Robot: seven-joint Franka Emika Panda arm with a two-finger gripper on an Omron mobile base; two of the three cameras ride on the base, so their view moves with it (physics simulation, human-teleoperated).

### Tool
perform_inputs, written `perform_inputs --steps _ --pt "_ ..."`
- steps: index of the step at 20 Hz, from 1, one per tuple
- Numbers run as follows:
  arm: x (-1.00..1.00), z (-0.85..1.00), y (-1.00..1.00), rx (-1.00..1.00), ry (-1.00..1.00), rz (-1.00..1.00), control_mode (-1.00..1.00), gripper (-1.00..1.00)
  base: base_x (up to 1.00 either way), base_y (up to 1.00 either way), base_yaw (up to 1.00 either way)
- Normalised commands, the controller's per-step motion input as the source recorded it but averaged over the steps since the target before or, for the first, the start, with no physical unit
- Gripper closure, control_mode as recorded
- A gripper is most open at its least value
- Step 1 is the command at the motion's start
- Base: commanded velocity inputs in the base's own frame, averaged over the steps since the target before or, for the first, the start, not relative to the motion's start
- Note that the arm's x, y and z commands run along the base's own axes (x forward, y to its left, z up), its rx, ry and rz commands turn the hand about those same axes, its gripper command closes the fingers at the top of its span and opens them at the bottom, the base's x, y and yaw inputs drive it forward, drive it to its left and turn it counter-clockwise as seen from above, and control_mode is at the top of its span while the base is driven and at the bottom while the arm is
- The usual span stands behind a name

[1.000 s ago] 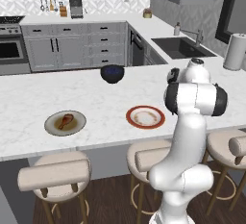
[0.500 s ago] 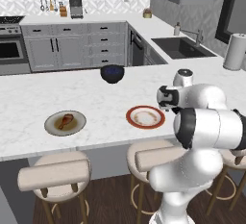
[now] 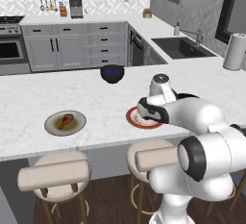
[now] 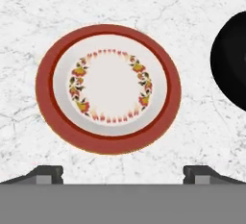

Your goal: Pick the chicken drumstick and mushroom from their plates and place them in the bowl. Then put the bowl in the fridge.

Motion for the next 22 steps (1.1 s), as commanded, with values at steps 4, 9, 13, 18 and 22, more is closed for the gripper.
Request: perform_inputs --steps 4,9,13,18,22 --pt "0.00 0.02 1.00 0.07 0.00 -0.12 -1.00 -1.00 0.00 0.00 0.00" --pt "0.00 0.04 1.00 0.14 0.00 -0.17 -1.00 -1.00 0.00 0.00 0.00" --pt "0.00 0.13 1.00 0.21 0.00 -0.14 -1.00 -1.00 0.00 0.00 0.00" --pt "0.09 0.01 1.00 0.11 0.00 -0.14 -1.00 -1.00 0.00 0.00 0.00" --pt "0.27 0.00 1.00 0.05 0.01 -0.11 -1.00 -1.00 0.00 0.00 0.00"
